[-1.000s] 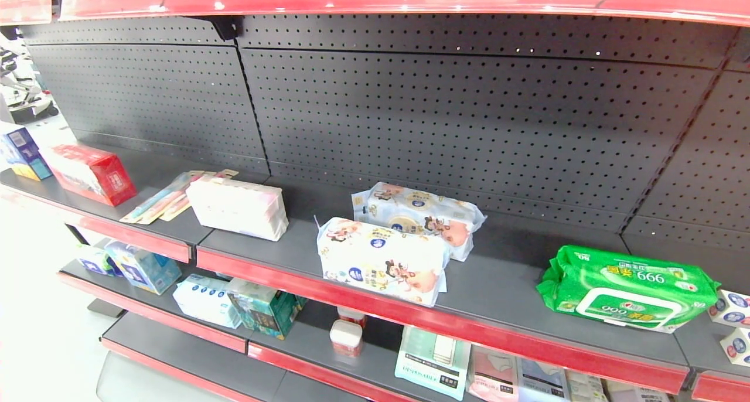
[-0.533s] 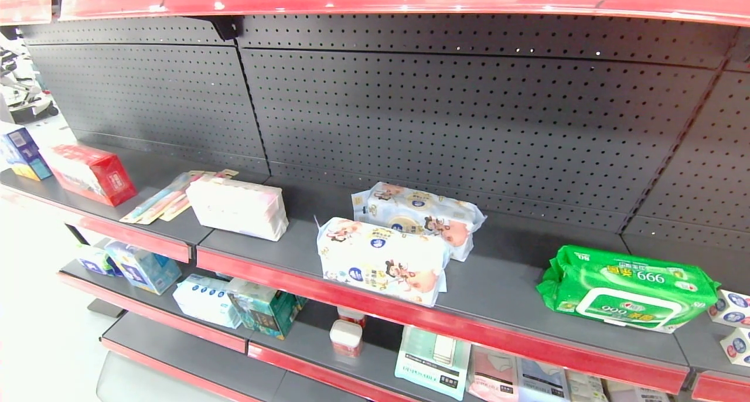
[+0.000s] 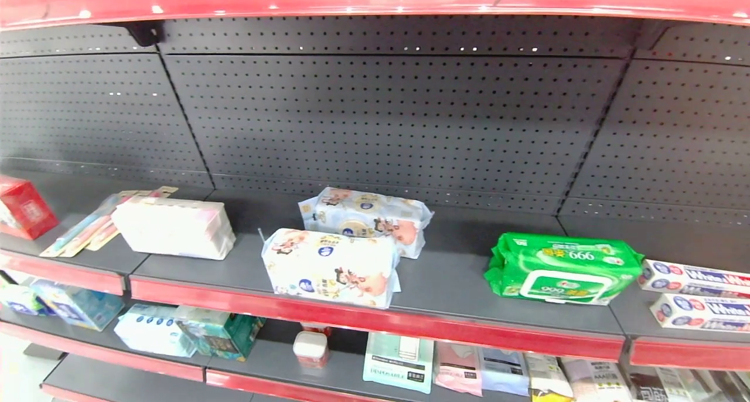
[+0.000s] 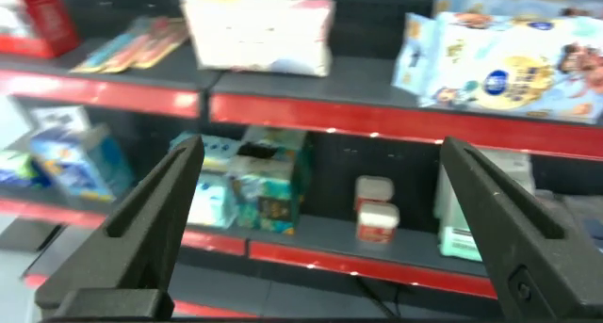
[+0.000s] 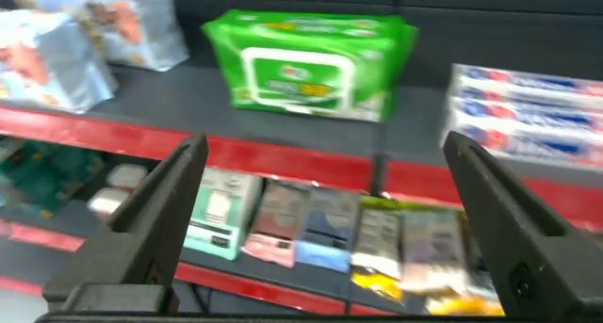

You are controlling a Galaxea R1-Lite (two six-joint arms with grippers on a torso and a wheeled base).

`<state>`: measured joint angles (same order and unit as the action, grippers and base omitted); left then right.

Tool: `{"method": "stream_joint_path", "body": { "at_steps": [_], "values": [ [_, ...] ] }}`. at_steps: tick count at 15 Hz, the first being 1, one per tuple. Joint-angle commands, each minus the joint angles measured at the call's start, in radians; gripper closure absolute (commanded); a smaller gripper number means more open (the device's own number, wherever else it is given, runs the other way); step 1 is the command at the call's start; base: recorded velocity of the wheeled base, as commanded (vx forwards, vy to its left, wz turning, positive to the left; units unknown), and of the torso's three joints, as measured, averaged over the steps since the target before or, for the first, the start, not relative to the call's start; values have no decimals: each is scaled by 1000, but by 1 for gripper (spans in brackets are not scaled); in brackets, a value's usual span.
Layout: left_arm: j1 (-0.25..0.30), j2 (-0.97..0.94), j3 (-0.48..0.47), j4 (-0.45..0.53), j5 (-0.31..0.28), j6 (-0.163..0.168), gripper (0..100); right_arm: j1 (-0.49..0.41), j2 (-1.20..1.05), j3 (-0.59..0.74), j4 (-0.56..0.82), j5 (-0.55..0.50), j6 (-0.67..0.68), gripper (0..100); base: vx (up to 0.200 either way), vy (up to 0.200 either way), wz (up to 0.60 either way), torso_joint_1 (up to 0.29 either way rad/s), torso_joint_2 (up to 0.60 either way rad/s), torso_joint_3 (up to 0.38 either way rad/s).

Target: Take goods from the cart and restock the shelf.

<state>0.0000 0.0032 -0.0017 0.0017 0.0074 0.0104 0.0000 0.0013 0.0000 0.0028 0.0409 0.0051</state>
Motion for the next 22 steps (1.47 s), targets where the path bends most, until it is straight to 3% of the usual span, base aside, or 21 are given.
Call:
{"method": "stream_joint_path", "body": {
  "at_steps": [1, 5, 11, 13, 14, 15, 16, 17, 18, 19, 20, 22],
  "values": [
    [0, 3, 2, 0, 0, 0, 0, 0, 0, 0, 0, 1, 1, 0, 0, 0, -600, 2, 2, -2],
    [0, 3, 0, 0, 0, 0, 0, 0, 0, 0, 0, 1, -1, 0, 0, 0, -600, 5, 2, 0],
    [3, -3, 0, 0, 2, 0, 0, 0, -1, 0, 0, 1, -2, 0, 0, 0, 0, 0, 0, 0],
    [3, -3, -14, -3, 9, 26, 0, 0, 0, 0, 0, 1, -2, 0, 0, 0, 0, 0, 0, 0],
    [3, 21, -60, -5, 14, 34, 0, 0, 0, 0, 0, 1, -2, 0, 0, 0, 0, 0, 0, 0],
    [-5, 291, -331, 0, 34, -20, 0, 0, 0, 0, 0, 1, -2, 0, 0, 0, 0, 0, 0, 0],
    [-6, 431, -477, -3, 31, -52, 0, 0, 0, 0, 0, 1, -2, 0, 0, 0, 0, 0, 0, 0],
    [3, 551, -578, 0, 49, -23, 0, 0, -1, 0, 0, 1, -2, 0, 0, 0, 0, 0, 0, 0],
    [60, 650, -621, 0, 124, 43, 0, 0, 0, 0, 0, 1, -2, 0, 0, 0, 0, 0, 0, 0],
    [149, 732, -624, 1, 247, 105, 0, 0, 0, 0, 0, 1, -2, 0, 0, 0, 0, 0, 0, 0],
    [221, 804, -623, 0, 304, 137, 0, 0, 0, 0, 0, 1, -2, 0, 0, 0, 0, 0, 0, 0],
    [229, 854, -600, 9, 221, 137, 0, 0, 0, 0, 0, 1, -2, 0, 0, 0, 0, 0, 0, 0]
  ]
}}
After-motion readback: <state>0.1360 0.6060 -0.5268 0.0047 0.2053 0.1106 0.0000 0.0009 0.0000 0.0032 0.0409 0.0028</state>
